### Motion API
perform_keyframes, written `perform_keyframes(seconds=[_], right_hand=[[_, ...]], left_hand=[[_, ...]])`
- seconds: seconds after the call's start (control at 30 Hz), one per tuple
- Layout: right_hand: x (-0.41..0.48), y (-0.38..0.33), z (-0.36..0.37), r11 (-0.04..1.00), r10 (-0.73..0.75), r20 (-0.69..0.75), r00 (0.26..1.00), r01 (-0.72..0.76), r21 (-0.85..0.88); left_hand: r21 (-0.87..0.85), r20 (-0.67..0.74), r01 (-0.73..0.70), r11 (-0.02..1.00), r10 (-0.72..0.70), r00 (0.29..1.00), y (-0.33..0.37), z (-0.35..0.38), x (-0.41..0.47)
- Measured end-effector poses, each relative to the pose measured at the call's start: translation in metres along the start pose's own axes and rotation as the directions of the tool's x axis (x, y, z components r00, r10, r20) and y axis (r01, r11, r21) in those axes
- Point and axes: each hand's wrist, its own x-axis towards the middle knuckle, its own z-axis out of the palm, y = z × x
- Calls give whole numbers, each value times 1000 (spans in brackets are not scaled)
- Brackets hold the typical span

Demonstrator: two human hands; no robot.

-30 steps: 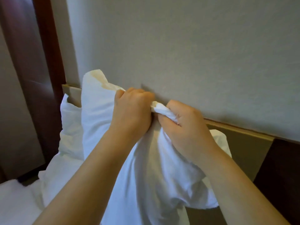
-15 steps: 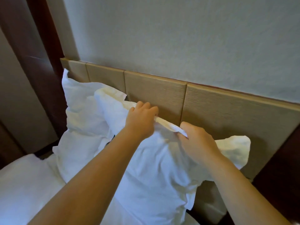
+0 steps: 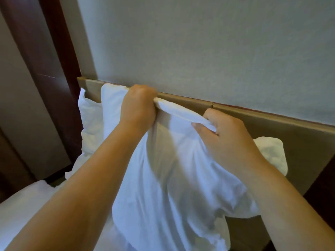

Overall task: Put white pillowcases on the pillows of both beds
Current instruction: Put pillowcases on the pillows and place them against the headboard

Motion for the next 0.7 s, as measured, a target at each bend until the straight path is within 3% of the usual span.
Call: perform_keyframes(seconds=[0.07, 0.17, 0.23, 0.4, 0.53, 0.7], right_hand=[[6, -8, -17, 1000, -12, -40, 999, 11, -14], [7, -12, -32, 1000, 0, -71, 998, -2, -23], [3, -10, -32, 999, 15, -60, 998, -18, -46], [-8, 17, -10, 985, 114, 56, 992, -106, -133], [-10, 47, 15, 940, 222, 115, 968, -182, -289], [-4, 80, 27, 857, 355, -20, 935, -333, -394]], left_hand=[[-159, -65, 60, 985, -71, 995, 13, -21, 6], [-78, -88, -12, 997, 5, 996, 27, -34, 5], [-133, -54, -50, 990, 43, 998, 20, -16, 8], [-58, 182, -14, 998, 24, 983, -2, 52, -5], [37, 367, 41, 998, -52, 929, -2, 90, -19], [-55, 441, 35, 998, -7, 897, 4, 129, -15]])
